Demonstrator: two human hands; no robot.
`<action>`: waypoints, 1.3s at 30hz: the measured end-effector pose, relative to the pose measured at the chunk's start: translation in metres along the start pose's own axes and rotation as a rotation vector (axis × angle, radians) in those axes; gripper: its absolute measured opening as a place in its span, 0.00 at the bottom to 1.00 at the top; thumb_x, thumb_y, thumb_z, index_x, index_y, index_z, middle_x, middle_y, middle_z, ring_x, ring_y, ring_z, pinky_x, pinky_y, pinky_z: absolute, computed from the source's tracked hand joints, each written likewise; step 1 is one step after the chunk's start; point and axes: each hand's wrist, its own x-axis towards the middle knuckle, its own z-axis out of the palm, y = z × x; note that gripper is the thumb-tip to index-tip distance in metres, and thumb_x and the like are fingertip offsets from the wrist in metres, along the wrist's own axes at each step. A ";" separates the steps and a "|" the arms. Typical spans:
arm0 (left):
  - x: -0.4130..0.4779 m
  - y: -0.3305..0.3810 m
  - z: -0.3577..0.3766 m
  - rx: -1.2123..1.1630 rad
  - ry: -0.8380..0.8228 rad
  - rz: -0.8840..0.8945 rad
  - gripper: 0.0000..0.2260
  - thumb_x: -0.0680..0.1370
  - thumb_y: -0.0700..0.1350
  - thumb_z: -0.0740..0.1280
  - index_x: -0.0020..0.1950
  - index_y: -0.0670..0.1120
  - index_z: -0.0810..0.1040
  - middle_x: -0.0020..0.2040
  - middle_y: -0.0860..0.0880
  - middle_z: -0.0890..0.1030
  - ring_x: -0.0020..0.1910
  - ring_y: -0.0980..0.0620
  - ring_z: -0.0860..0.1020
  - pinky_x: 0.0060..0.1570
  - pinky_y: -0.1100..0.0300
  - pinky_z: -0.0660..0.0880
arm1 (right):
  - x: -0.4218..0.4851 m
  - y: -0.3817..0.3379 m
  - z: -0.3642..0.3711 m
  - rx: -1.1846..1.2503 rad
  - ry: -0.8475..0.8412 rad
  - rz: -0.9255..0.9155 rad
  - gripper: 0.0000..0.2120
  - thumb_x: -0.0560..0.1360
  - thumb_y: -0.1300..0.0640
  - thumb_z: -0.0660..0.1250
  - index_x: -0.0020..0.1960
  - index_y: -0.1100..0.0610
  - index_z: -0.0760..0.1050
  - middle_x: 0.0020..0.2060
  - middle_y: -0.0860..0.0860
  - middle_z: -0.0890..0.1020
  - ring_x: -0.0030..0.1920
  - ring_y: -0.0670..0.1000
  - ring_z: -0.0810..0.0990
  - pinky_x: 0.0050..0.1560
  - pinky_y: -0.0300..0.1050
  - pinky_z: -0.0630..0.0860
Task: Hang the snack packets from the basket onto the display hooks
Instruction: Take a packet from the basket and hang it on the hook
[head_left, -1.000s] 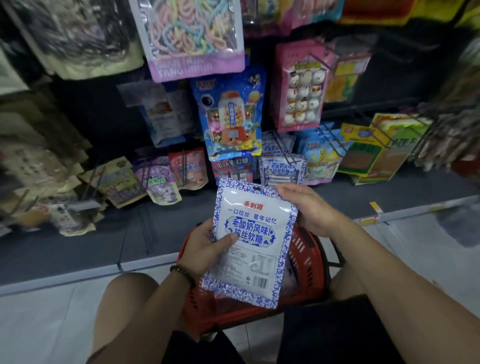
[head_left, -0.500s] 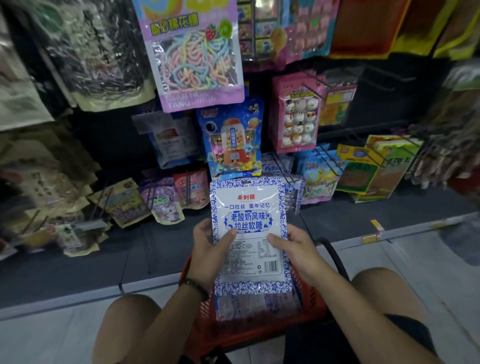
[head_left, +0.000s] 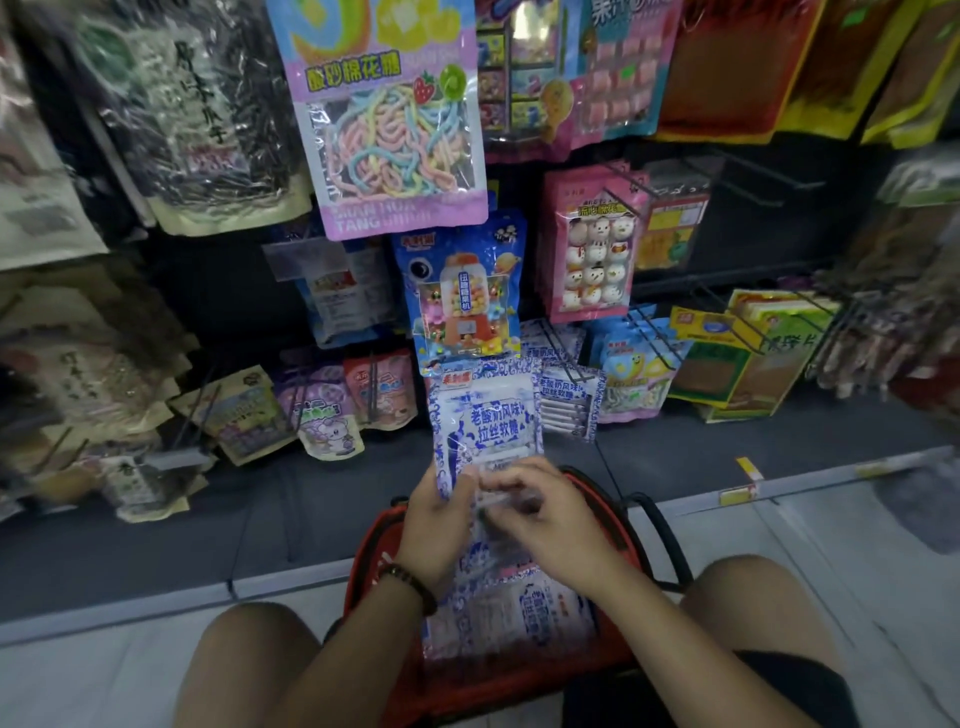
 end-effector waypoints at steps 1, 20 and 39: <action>0.002 0.000 -0.005 0.017 0.007 -0.026 0.11 0.87 0.45 0.65 0.68 0.51 0.81 0.62 0.54 0.87 0.63 0.53 0.84 0.62 0.54 0.80 | 0.001 0.004 -0.006 -0.004 0.101 0.028 0.11 0.78 0.56 0.76 0.57 0.45 0.83 0.57 0.44 0.79 0.59 0.42 0.81 0.59 0.41 0.77; 0.049 0.011 -0.001 0.228 -0.098 -0.032 0.12 0.85 0.53 0.69 0.68 0.55 0.81 0.62 0.58 0.85 0.62 0.57 0.83 0.62 0.56 0.79 | 0.040 0.051 -0.070 0.263 0.295 0.185 0.15 0.77 0.53 0.79 0.46 0.61 0.76 0.36 0.60 0.75 0.39 0.54 0.74 0.49 0.53 0.74; 0.163 -0.047 0.087 0.649 -0.055 -0.084 0.06 0.83 0.45 0.73 0.58 0.55 0.83 0.47 0.53 0.84 0.45 0.54 0.81 0.58 0.52 0.81 | 0.109 0.149 -0.135 0.195 0.393 0.347 0.07 0.75 0.56 0.78 0.50 0.53 0.82 0.41 0.54 0.86 0.45 0.56 0.85 0.55 0.60 0.81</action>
